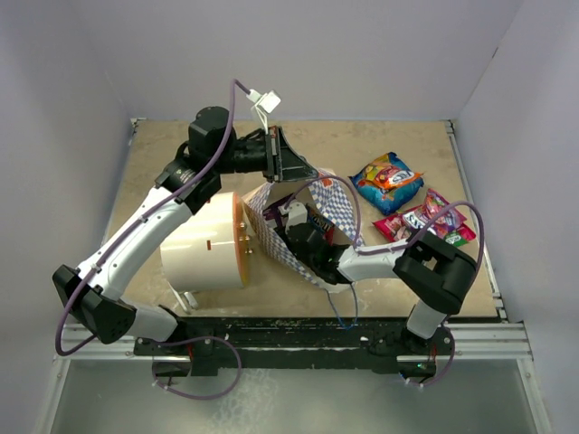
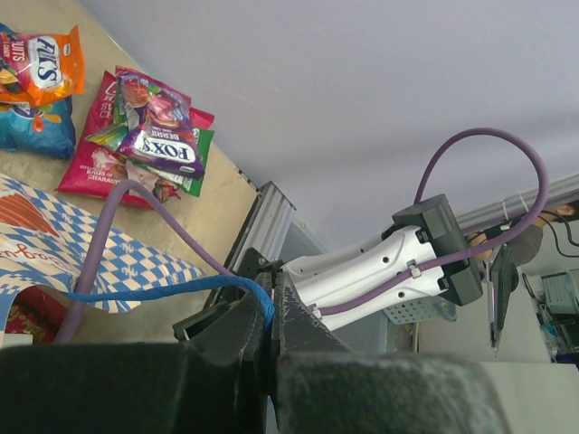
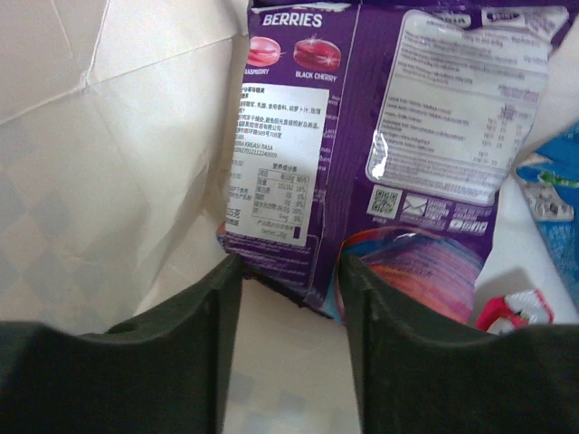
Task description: Take the snacks out of the paper bag
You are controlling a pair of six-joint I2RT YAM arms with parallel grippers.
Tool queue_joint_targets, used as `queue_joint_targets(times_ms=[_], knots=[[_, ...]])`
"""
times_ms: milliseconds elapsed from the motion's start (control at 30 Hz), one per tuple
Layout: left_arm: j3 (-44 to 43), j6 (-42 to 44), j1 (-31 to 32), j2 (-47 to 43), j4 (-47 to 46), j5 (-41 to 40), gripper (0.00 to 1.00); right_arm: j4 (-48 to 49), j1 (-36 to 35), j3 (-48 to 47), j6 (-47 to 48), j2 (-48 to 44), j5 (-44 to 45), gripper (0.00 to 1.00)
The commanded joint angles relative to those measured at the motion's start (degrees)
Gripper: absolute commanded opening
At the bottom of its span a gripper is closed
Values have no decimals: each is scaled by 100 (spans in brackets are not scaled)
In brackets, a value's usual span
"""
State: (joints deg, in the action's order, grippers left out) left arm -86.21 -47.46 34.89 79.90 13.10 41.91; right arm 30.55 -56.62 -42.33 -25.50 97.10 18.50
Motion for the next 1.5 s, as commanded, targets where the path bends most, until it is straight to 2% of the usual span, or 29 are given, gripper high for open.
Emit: queue_joint_targets(times_ms=[0, 200, 400, 533, 900, 1467], knots=[[27, -79, 60, -245, -333, 55, 0, -226, 19, -79, 12, -63, -11, 41], [44, 30, 60, -338, -118, -106, 0, -249, 22, -261, 354, -392, 66, 28], [-13, 228, 51, -394, 181, -354, 0, -240, 20, -423, 684, -673, -316, 5], [-11, 301, 52, -404, 275, -525, 0, -138, 19, -265, 828, -1023, -448, 0], [-16, 494, 36, -502, 513, -862, 0, -564, 19, 161, 1024, -2225, -515, 0], [20, 676, -18, -652, 800, -1158, 0, -2452, 21, 235, 1066, -4733, -1125, 0]])
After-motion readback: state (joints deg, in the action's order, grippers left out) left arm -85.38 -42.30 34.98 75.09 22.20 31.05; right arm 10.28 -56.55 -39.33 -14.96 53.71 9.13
